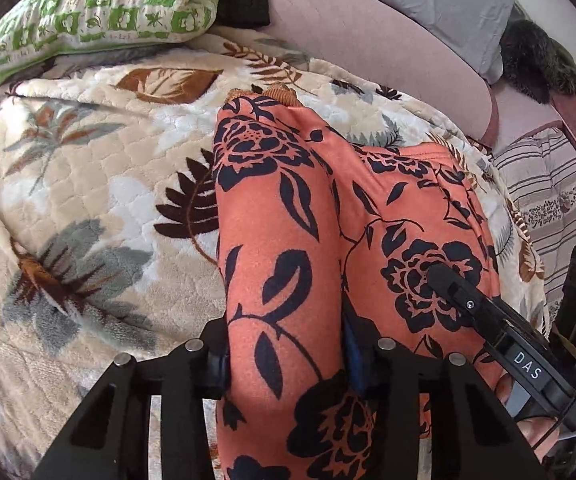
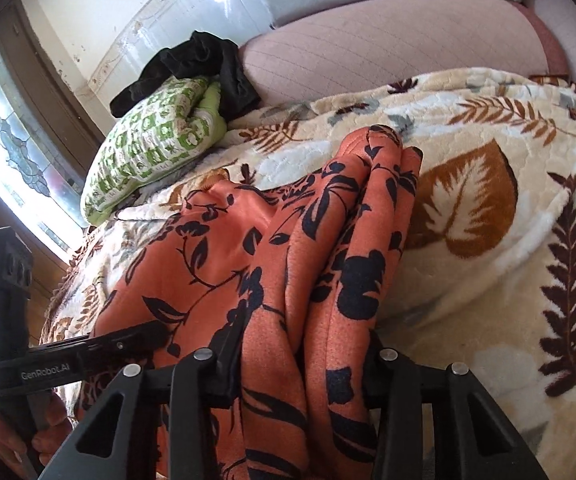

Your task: Fold small clothes

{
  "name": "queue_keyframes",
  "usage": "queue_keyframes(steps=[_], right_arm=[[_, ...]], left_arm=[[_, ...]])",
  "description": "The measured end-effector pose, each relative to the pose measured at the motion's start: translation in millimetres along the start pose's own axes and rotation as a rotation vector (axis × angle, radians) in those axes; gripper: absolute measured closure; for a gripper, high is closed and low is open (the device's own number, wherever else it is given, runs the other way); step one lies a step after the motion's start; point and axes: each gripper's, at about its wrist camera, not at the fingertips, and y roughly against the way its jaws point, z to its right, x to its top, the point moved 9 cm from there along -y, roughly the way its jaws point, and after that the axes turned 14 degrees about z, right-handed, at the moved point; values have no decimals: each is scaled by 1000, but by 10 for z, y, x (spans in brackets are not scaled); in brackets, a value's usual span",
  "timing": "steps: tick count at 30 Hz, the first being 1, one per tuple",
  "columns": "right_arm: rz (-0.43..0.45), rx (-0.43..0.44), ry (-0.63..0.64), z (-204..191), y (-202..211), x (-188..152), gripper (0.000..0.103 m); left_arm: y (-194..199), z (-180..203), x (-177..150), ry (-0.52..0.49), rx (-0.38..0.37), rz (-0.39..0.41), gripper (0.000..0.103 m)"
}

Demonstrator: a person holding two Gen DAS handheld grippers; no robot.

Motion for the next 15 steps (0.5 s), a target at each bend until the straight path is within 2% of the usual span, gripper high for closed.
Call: queue_keyframes(steps=[4, 9, 15], right_arm=[[45, 35, 62, -328, 115, 62, 61], [46, 129, 24, -725, 226, 47, 62], [6, 166, -44, -1050, 331, -303, 62]], left_arm=[[299, -191, 59, 11, 15, 35, 58], [696, -505, 47, 31, 39, 53, 58], [1025, -726, -174, -43, 112, 66, 58]])
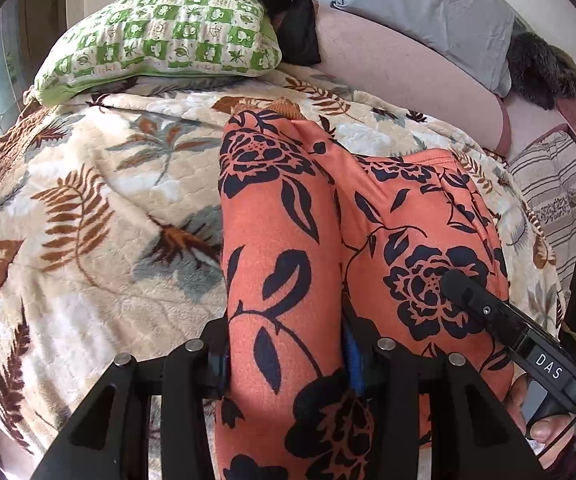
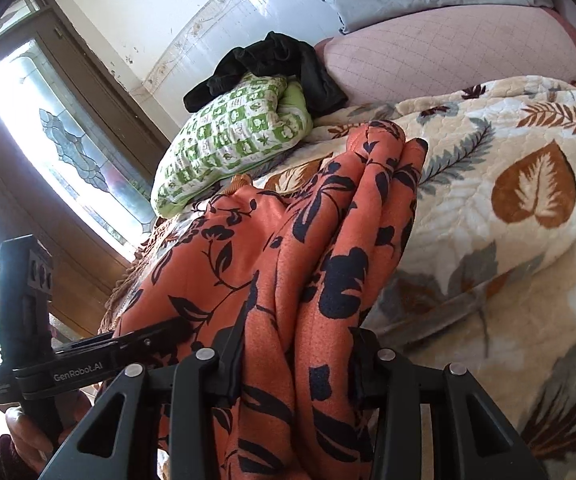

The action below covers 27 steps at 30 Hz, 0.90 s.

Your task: Fold small clothes

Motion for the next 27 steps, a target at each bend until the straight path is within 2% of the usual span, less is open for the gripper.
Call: queue_keyframes(steps=[5, 7, 8, 9, 12, 14, 16, 21, 27], right_arm=[[-61, -38, -19, -59, -22, -462, 62], [-112, -117, 13, 44, -88, -732, 49], [-117, -161, 44, 99, -85, -835, 41], [-100, -176, 54, 115, -32, -878, 37], [-67, -205, 66, 29, 226, -847, 35], [-12, -235, 112, -40, 466, -777, 35], [49, -248, 143, -143, 736, -696, 35], [171, -244, 177, -443, 1271, -474, 35], [263, -250, 256, -941, 1642, -251, 35]], left_arm=[[-37, -254, -444, -8, 53, -69, 55], [-69, -352, -579, -25, 91, -81, 39], [-21, -376, -595, -31, 102, -67, 38], [36, -378, -579, -41, 107, -55, 37], [301, -391, -451, -123, 173, 2, 34], [527, -399, -317, -163, 208, 61, 28], [796, -388, -179, -178, 226, 134, 22], [1401, -371, 96, -210, 280, 271, 19], [2003, -338, 259, -229, 317, 378, 14]])
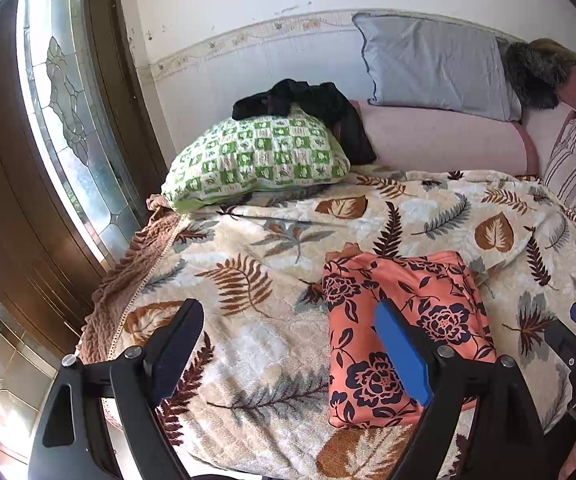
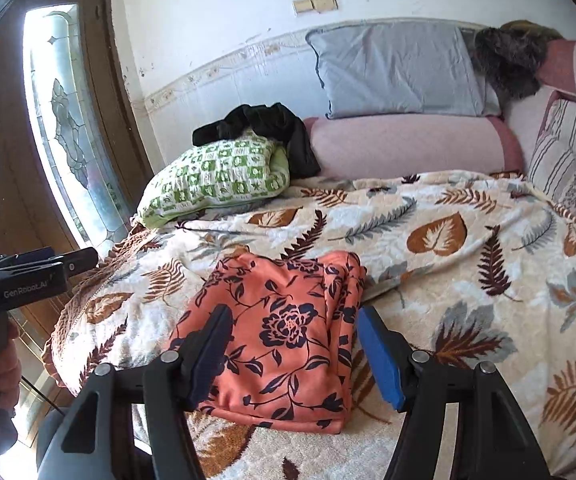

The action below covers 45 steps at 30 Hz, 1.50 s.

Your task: Fold small clothes

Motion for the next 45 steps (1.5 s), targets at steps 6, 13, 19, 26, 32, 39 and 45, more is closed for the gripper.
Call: queue_keyframes(steps=[6, 13, 19, 26, 32, 39, 45], right_arm=[[73, -64, 115, -270, 341, 365, 35], [105, -125, 140, -420, 629, 660, 35], [109, -104, 35, -508, 769, 896, 33], [25, -55, -54, -587, 669, 733, 33], [40, 4, -152, -645, 647, 766, 33], [10, 23, -180, -697, 549, 682, 31], [14, 22, -163, -719, 511, 680, 31]], left_arm=[[352, -141, 219, 37, 27, 61, 12], [637, -154, 379, 37, 31, 124, 11], [785, -130, 459, 41, 20, 153, 10], [822, -157, 477, 69, 22, 156, 10], [807, -193, 469, 64, 47, 155, 10], [756, -210, 458, 76, 38, 139, 10], [727, -193, 446, 65, 39, 135, 10]])
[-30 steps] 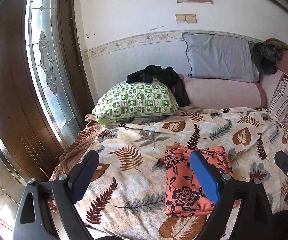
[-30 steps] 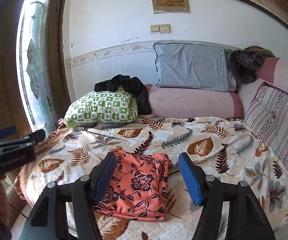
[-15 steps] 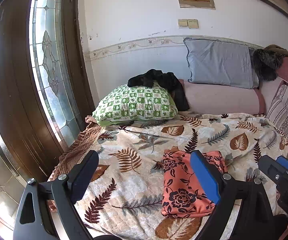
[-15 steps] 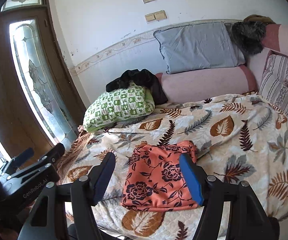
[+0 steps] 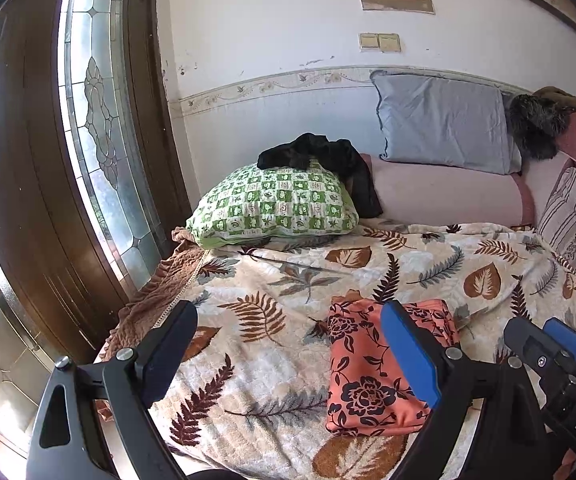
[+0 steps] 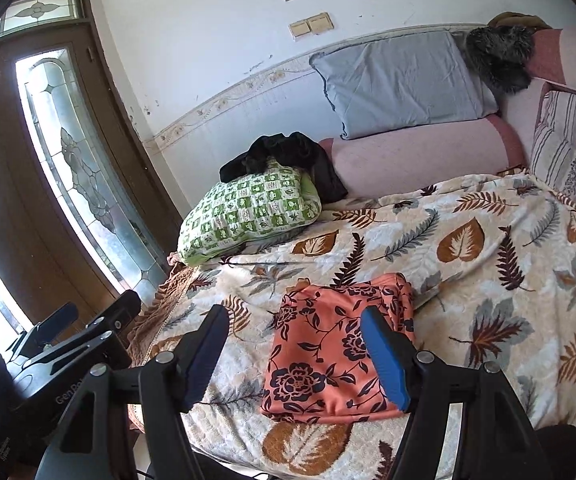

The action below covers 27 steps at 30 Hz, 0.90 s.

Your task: Fold small clothes

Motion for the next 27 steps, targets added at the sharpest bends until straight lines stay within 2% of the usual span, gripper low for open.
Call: queue_keyframes(steps=[7, 15, 27], right_arm=[[23, -16, 37, -7, 2, 19, 31], [78, -91, 165, 3, 47, 71, 31], [77, -100, 170, 33, 63, 63, 31]], left_arm=[[9, -29, 3, 12, -2, 2, 10], [54, -28, 27, 17, -13, 8, 10], [150, -82, 62, 43, -27, 26, 10]])
